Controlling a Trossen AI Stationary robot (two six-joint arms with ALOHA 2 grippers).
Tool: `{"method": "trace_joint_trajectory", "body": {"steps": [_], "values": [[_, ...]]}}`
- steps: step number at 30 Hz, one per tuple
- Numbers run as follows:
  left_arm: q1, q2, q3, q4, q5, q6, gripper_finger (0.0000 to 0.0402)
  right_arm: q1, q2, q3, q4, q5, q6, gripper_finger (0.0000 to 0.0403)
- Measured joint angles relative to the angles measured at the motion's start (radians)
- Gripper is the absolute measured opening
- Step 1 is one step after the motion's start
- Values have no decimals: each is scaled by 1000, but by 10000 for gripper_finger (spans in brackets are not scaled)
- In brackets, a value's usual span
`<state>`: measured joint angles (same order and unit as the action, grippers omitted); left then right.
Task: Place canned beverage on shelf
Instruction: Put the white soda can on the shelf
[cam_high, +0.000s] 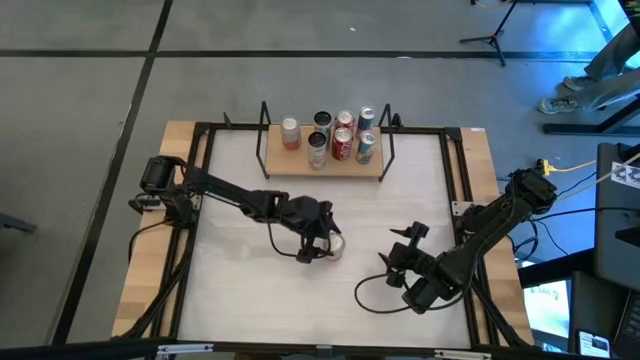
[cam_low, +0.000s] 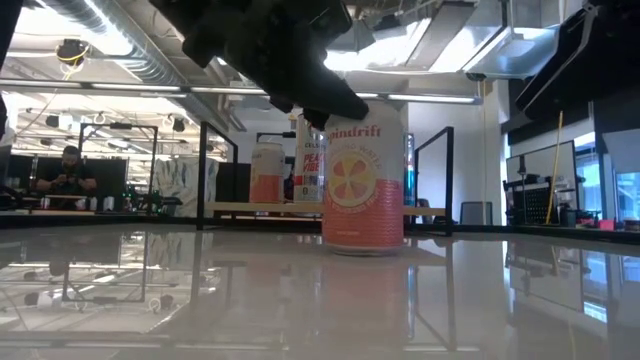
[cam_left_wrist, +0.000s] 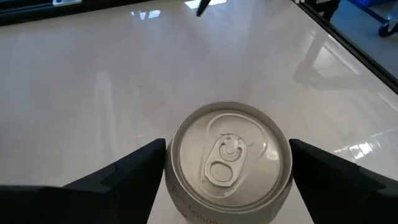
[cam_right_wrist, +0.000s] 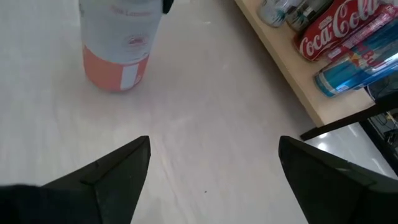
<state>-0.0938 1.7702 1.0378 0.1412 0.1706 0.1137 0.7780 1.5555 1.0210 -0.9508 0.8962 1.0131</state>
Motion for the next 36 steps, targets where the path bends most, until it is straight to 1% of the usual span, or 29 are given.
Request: {"method": "trace_joint_trajectory", "body": {"steps": [2,7,15,20,25,32,36], "values": [[-6,13,0,25,-5,-4,320,0,0,0,3,9,0,349],[-13,24,1,25,-26,-38,318,0,0,-1,10,10,-8,349],[-13,16,1,16,-48,-86,274,0,0,-1,12,37,-8,349],[-22,-26,-1,-39,-102,-135,271,0,0,-2,12,37,-8,349],[-47,-141,-1,-144,-205,-159,271,0,0,-2,15,36,-8,349],[-64,-366,-1,-384,-376,-179,271,0,0,-2,17,38,-8,349],[-43,-488,-1,-519,-463,-183,271,0,0,-2,18,38,-8,349]]}}
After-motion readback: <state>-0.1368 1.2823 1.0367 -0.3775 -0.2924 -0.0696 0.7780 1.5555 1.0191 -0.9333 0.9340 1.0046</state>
